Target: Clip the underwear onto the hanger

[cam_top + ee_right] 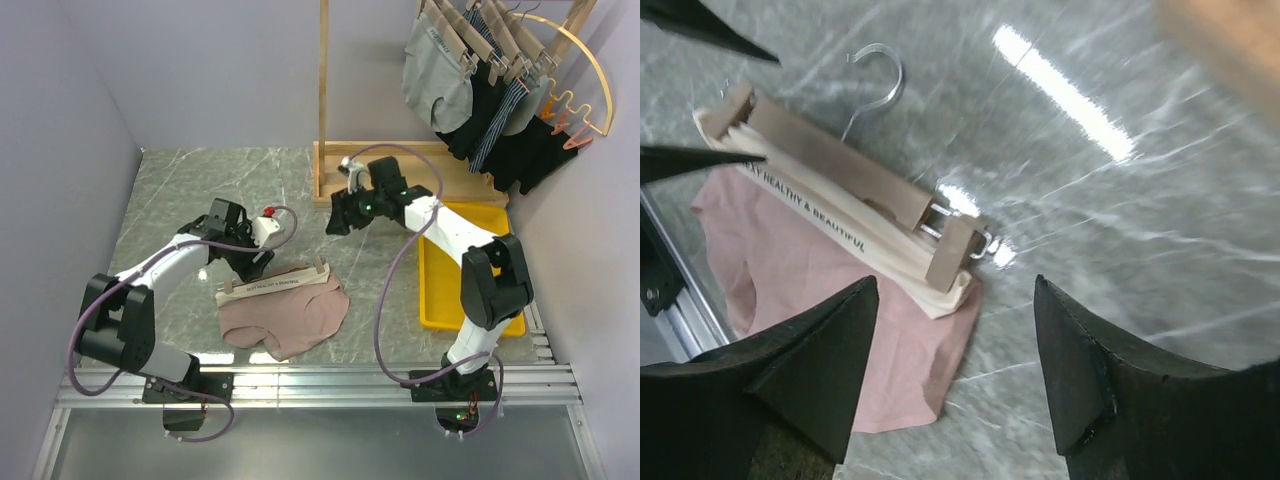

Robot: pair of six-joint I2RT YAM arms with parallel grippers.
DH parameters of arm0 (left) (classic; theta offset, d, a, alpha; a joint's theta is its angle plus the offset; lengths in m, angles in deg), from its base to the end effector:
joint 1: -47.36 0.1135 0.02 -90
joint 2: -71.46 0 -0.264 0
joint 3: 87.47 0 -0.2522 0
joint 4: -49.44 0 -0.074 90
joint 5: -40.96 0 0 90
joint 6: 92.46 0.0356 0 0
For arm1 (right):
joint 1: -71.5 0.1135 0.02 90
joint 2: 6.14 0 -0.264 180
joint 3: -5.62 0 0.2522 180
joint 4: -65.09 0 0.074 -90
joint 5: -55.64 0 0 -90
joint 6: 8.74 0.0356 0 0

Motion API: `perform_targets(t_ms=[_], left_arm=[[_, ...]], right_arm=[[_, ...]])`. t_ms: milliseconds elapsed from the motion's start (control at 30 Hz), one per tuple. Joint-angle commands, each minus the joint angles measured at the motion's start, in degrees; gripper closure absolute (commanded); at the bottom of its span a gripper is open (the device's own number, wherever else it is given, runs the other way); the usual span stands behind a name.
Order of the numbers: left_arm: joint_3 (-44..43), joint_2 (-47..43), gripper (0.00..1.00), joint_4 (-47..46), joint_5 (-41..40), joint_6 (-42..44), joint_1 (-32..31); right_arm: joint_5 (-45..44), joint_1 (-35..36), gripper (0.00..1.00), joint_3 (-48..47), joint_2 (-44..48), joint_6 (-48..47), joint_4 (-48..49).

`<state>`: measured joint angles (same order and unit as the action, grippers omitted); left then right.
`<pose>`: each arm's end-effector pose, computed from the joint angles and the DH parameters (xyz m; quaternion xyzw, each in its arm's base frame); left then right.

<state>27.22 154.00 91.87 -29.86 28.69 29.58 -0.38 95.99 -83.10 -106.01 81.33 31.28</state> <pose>0.2640 -0.0969 0.2077 0.4338 0.8482 -0.1297 0.2750 0.3430 0.1781 0.2517 -0.2962 0.8398 0.3417 0.3005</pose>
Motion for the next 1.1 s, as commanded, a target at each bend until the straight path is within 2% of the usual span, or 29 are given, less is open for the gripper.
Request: perform_targets(t_ms=[0, 100, 267, 433, 533, 567, 633, 667, 767, 967, 1067], left_arm=[[0.0, 1.4, 0.26, -2.7, -1.5, 2.9, -1.5], [-0.1, 3.1, 0.27, -3.2, -0.6, 2.4, -2.2], [-0.7, 6.4, 0.3, -5.6, -2.7, 1.8, -3.3], [-1.4, 10.0, 0.37, -6.4, -3.1, 2.3, -3.4], [-1.3, 11.3, 0.47, -6.7, -3.3, 3.5, -3.6], [-1.4, 11.4, 0.54, -6.7, -3.4, 3.7, -3.6], [-1.6, 11.4, 0.62, -6.3, -3.2, 4.4, -3.8], [-2.1, 11.1, 0.68, -6.1, -2.7, 4.6, -3.8], [-3.1, 8.6, 0.75, -5.2, -2.7, 5.3, -4.7], [-4.1, -0.4, 0.85, -6.4, -4.2, 10.2, -7.9], [-4.3, -4.4, 0.88, -7.7, -6.3, 13.2, -9.9]], right_arm=[[-0.2, -3.0, 0.29, -5.0, 4.1, -3.8, -4.5], [0.4, -5.8, 0.26, -7.6, 5.2, -4.1, -5.9], [0.3, -10.1, 0.13, -8.6, 10.0, -2.7, -3.6], [0.3, -11.1, 0.09, -12.1, 12.8, -2.0, -5.5], [-0.2, -11.5, 0.04, -11.2, 14.7, -0.1, -4.6], [-0.3, -11.7, 0.01, -10.6, 15.1, 1.9, -4.1], [1.8, -12.7, 0.0, -10.2, 15.9, 3.0, -4.4], [3.4, -13.1, 0.0, -10.4, 15.8, 3.2, -4.7], [8.9, -14.6, 0.0, -12.7, 14.0, 2.7, -8.9], [17.3, -14.6, 0.0, -22.4, 7.4, -1.8, -21.4], [18.0, -14.6, 0.0, -25.8, 6.0, -4.0, -24.9]])
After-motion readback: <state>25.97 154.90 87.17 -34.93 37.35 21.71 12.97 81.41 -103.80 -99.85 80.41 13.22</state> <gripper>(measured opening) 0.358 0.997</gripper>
